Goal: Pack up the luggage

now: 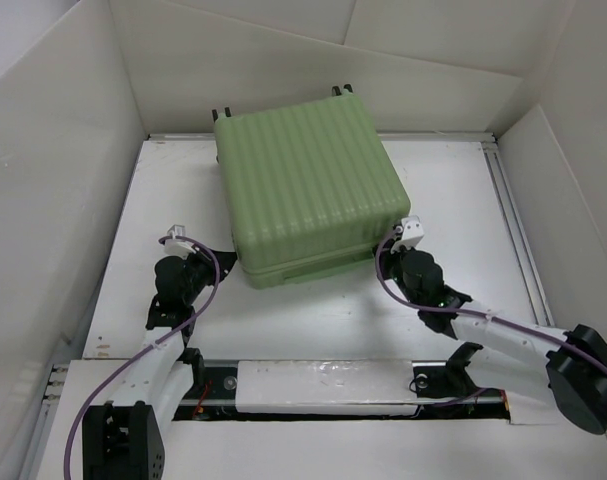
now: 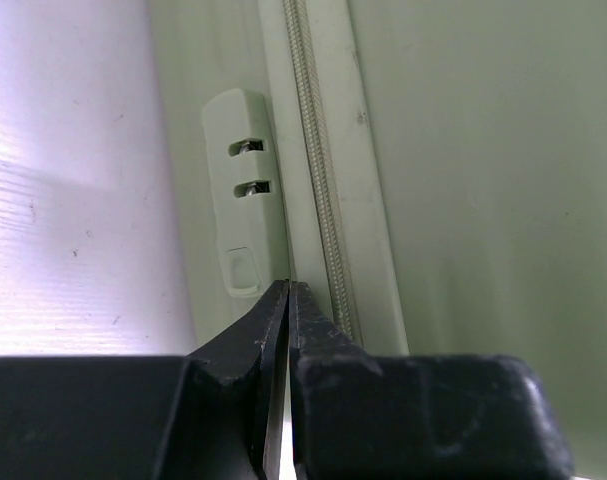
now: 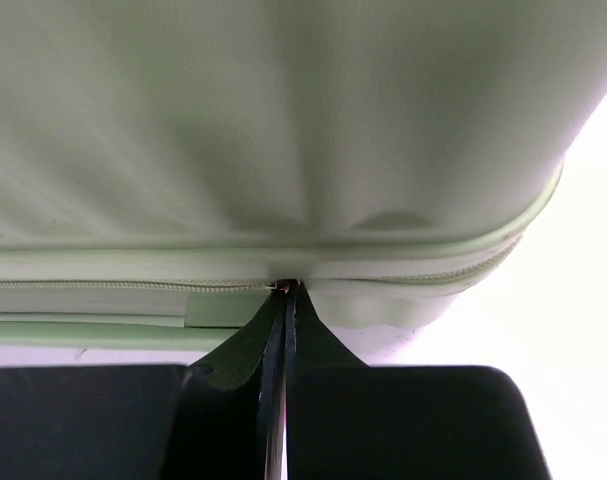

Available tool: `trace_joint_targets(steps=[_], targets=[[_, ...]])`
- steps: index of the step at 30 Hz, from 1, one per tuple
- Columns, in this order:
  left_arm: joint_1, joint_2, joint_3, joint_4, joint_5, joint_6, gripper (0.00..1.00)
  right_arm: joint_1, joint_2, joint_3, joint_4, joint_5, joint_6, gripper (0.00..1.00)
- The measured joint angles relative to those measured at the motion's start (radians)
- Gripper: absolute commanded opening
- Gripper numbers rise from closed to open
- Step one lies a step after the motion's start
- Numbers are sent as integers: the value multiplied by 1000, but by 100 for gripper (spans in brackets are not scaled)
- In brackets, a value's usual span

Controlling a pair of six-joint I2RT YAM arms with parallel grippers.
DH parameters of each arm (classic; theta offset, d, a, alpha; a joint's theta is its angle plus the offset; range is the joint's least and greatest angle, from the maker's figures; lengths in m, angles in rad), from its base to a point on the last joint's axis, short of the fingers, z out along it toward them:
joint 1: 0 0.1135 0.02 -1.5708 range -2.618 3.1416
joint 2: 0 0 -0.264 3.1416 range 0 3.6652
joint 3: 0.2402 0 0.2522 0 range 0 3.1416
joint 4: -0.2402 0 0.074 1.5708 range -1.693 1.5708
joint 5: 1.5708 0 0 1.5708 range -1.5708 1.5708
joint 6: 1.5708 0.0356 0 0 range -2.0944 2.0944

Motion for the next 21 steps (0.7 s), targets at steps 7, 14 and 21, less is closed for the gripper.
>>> trace_joint_targets(steps=[7,14,21], targets=[[0,0,0,1,12,0,0,40,-114,37,-186,47,-17,0],[0,1,0,4,30,-2,0,39,-176,102,-391,-32,-4,0],[1,0,-1,4,36,-6,0,178,-63,122,-299,-49,69,0]])
